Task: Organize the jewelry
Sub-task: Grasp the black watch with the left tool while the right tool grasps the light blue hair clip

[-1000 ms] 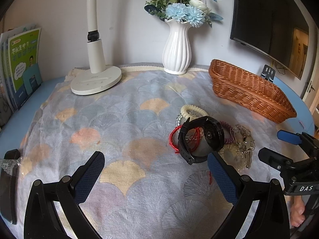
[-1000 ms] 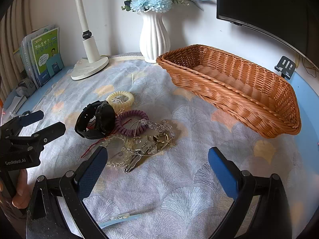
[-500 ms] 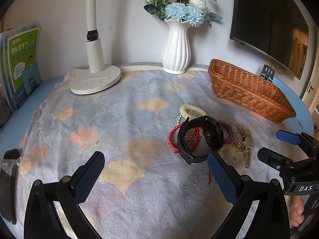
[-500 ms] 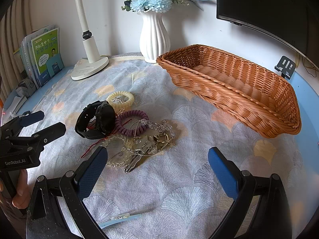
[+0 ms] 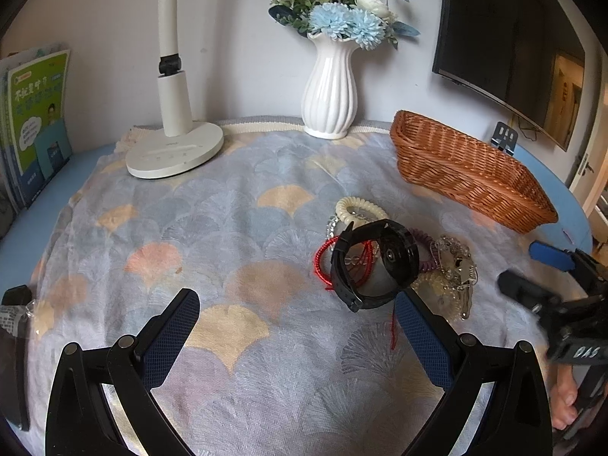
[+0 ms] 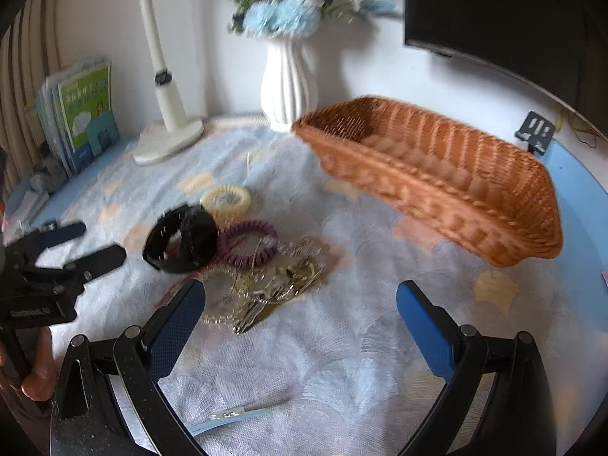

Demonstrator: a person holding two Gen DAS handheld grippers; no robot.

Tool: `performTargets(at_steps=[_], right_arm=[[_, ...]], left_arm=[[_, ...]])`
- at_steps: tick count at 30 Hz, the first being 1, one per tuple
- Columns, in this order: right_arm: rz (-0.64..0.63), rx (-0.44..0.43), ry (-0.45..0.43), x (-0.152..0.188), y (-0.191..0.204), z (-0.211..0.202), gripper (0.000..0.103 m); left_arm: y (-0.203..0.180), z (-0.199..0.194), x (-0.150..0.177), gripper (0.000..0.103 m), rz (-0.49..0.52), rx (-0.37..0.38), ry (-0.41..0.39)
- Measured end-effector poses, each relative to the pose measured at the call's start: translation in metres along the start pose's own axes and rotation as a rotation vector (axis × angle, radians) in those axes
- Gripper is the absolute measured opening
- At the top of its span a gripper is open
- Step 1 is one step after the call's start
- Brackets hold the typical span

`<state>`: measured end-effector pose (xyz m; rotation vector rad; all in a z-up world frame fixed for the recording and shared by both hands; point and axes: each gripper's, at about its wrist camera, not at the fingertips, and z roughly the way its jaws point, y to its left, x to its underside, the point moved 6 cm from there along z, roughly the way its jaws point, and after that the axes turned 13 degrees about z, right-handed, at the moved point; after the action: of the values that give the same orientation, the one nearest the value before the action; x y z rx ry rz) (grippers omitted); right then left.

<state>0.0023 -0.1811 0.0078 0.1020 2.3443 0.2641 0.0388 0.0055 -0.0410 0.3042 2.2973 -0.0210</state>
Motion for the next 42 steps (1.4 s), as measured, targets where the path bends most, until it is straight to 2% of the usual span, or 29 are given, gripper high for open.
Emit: performTargets(at_steps=[3, 5, 6, 7, 11, 12, 13, 15, 18, 21, 23, 26, 28, 30, 33, 36, 37, 40, 42], right_arm=[[0.025, -0.052, 0.007, 0.006, -0.005, -0.017, 0.101], [0.016, -0.048, 0.032, 0.016, -0.007, -0.024, 0.1], [0.005, -0.047, 0.049, 0.022, -0.006, -0.028, 0.096], [-0.006, -0.048, 0.067, 0.028, -0.005, -0.031, 0.092], [-0.021, -0.079, 0.154, 0.058, 0.007, -0.041, 0.087], [-0.017, -0.091, 0.175, 0.064, 0.011, -0.043, 0.08], [-0.011, -0.107, 0.194, 0.07, 0.015, -0.045, 0.069], [-0.002, -0.134, 0.25, 0.082, 0.026, -0.044, 0.058], [0.008, -0.121, 0.314, 0.095, 0.034, -0.033, 0.053], [0.015, -0.093, 0.322, 0.09, 0.038, -0.027, 0.053], [0.026, -0.069, 0.328, 0.087, 0.04, -0.023, 0.053], [0.015, -0.03, 0.316, 0.084, 0.046, -0.015, 0.054], [-0.012, 0.01, 0.298, 0.084, 0.051, -0.012, 0.054], [-0.048, 0.045, 0.278, 0.085, 0.057, -0.01, 0.051], [-0.092, 0.069, 0.261, 0.086, 0.061, -0.01, 0.037], [-0.104, 0.075, 0.256, 0.085, 0.057, -0.014, 0.017], [-0.102, 0.067, 0.256, 0.085, 0.054, -0.015, 0.014], [-0.091, 0.058, 0.249, 0.085, 0.042, -0.019, 0.013], [-0.081, 0.089, 0.224, 0.079, 0.029, -0.022, 0.013]], left_arm=[[-0.002, 0.001, 0.0, 0.102, 0.009, 0.048, 0.03], [0.0, 0.002, -0.003, 0.102, 0.013, 0.073, 0.051], [0.001, 0.003, -0.006, 0.099, 0.008, 0.09, 0.063], [0.002, 0.003, -0.01, 0.09, 0.001, 0.121, 0.067], [0.003, 0.017, -0.022, 0.071, -0.026, 0.234, 0.133], [0.002, 0.021, -0.023, 0.063, -0.03, 0.251, 0.149], [0.001, 0.024, -0.023, 0.057, -0.033, 0.264, 0.162], [-0.002, 0.028, -0.021, 0.052, -0.036, 0.273, 0.175], [-0.005, 0.032, -0.018, 0.048, -0.046, 0.273, 0.183], [-0.006, 0.041, -0.021, 0.045, -0.043, 0.258, 0.214], [-0.009, 0.048, -0.025, 0.039, -0.019, 0.216, 0.23], [-0.014, 0.054, -0.029, 0.027, -0.014, 0.239, 0.235], [-0.016, 0.06, -0.028, 0.018, -0.005, 0.226, 0.255], [-0.018, 0.063, -0.028, 0.016, 0.006, 0.211, 0.258], [-0.019, 0.065, -0.029, 0.014, 0.018, 0.183, 0.24], [-0.02, 0.063, -0.029, 0.012, 0.023, 0.164, 0.226], [-0.02, 0.061, -0.029, 0.012, 0.024, 0.163, 0.221], [-0.019, 0.055, -0.029, 0.012, 0.009, 0.193, 0.202], [-0.017, 0.051, -0.027, 0.012, -0.015, 0.23, 0.199]])
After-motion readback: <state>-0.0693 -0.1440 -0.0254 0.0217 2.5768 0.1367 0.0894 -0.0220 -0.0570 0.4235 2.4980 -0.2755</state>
